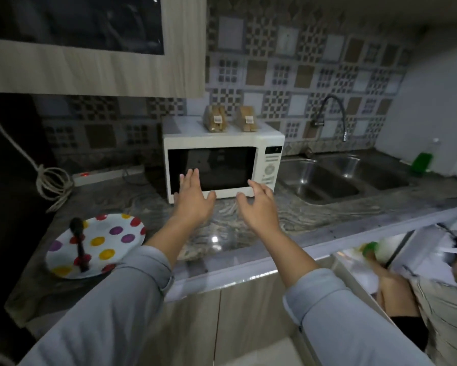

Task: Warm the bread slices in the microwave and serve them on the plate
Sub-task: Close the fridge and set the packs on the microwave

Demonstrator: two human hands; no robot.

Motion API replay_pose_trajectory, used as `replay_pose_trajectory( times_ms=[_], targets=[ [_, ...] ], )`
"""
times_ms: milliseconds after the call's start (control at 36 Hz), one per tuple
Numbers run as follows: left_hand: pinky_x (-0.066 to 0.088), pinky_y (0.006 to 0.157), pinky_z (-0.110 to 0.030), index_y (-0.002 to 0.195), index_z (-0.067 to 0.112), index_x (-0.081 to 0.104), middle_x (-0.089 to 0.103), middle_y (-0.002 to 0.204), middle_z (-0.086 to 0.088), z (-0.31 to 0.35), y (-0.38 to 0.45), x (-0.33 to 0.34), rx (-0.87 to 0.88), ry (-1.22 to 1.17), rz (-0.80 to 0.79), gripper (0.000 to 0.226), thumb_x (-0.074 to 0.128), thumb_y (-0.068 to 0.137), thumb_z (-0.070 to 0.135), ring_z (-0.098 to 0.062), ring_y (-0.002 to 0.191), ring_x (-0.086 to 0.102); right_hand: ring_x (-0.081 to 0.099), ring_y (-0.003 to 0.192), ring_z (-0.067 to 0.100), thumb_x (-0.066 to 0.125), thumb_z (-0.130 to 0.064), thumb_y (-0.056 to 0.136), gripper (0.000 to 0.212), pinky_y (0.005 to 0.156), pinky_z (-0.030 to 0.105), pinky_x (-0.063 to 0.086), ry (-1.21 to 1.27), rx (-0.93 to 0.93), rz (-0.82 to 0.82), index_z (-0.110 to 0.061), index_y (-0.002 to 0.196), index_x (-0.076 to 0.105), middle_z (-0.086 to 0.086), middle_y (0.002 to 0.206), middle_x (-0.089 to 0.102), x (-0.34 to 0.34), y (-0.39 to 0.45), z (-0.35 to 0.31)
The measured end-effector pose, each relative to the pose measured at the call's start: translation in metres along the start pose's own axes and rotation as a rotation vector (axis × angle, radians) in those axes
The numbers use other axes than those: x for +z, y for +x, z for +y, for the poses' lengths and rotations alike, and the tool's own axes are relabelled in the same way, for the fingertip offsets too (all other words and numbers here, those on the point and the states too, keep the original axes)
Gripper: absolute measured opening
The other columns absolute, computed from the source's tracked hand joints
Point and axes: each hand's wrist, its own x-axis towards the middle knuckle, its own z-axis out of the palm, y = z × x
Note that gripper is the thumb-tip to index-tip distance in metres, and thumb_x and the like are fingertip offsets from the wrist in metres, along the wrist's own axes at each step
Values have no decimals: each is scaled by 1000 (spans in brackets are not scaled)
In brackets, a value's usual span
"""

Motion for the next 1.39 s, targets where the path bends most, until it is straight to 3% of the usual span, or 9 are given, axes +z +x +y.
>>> replay_pose_trajectory(
  times_ms=[389, 639, 806, 1056, 1167, 1389],
  targets=[
    [8, 119, -48, 151, 13, 9, 1, 161, -3, 35, 201, 57, 171, 338, -9, 69, 40, 96, 40, -23, 148, -6, 41, 131, 22, 50, -37, 94, 54, 107, 30, 33, -247, -36, -16, -9, 140, 43, 7, 144, 38, 21, 182, 46],
    [7, 118, -54, 152, 12, 6, 4, 161, -4, 40, 239, 82, 60, 457, 43, 69, 36, 97, 42, -21, 149, -2, 43, 129, 26, 51, -35, 92, 58, 104, 36, 40, -462, -71, -292, -4, 139, 40, 8, 146, 35, 41, 250, 71],
    [11, 116, -57, 149, 10, 21, 22, 156, -6, 44, 253, 91, -5, 452, 163, 67, 39, 95, 44, -20, 147, 12, 50, 119, 30, 51, -38, 90, 53, 92, 36, 45, -647, -101, -454, -7, 133, 48, 11, 133, 44, 47, 284, 91],
    [11, 115, -58, 150, 12, 15, 15, 158, -5, 68, 260, 97, -156, 501, 144, 65, 29, 97, 47, -21, 148, 8, 51, 116, 27, 54, -30, 88, 44, 83, 33, 42, -908, -281, -486, -14, 129, 53, 3, 136, 40, 48, 302, 115],
    [12, 115, -59, 151, 12, 14, 15, 158, -6, 75, 263, 96, -202, 529, 120, 65, 27, 98, 47, -23, 148, 9, 43, 119, 25, 55, -27, 88, 43, 87, 33, 41, -984, -370, -486, -13, 129, 54, 3, 139, 34, 49, 304, 124],
    [14, 114, -60, 150, 10, 16, 20, 156, -10, 82, 265, 99, -222, 563, 131, 64, 28, 97, 45, -26, 146, 15, 36, 122, 26, 54, -20, 89, 33, 94, 31, 37, -859, -531, -490, -9, 119, 62, 4, 140, 34, 40, 306, 141]
  ],
)
